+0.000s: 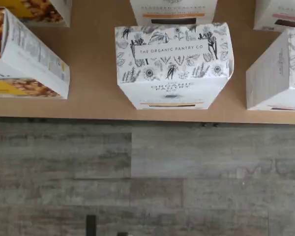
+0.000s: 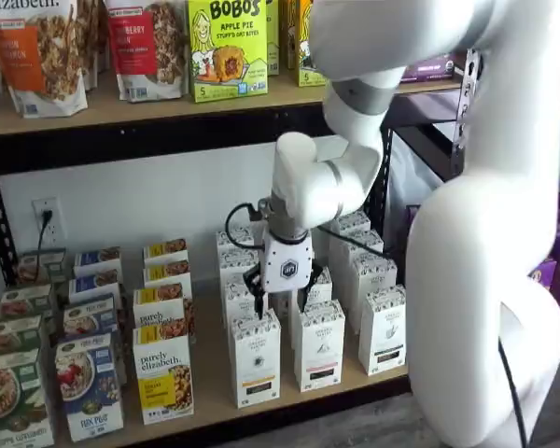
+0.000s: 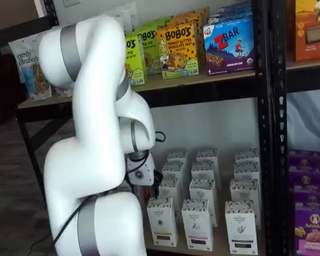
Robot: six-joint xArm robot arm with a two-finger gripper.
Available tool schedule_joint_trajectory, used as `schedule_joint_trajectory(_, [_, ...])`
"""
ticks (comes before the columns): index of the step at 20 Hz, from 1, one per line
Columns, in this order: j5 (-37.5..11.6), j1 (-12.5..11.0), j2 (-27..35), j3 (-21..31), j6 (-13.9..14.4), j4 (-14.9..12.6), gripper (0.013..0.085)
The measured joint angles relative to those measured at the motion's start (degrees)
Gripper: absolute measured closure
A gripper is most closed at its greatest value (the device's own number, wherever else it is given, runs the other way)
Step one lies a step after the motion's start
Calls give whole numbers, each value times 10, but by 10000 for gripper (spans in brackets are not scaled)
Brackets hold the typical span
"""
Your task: Pick up the white box with a yellow strip in the middle, on the bottom shelf, the fourth box from the left
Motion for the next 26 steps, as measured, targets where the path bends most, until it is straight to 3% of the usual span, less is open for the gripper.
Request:
schedule_joint_trajectory(7, [-17,-10,89,-75,-7,-5,130])
schedule_joint_trajectory(20, [-18,-10,212,-197,-38,28,130])
schedule_joint_trajectory(26, [-10,-11,245,-235,-14,2,130])
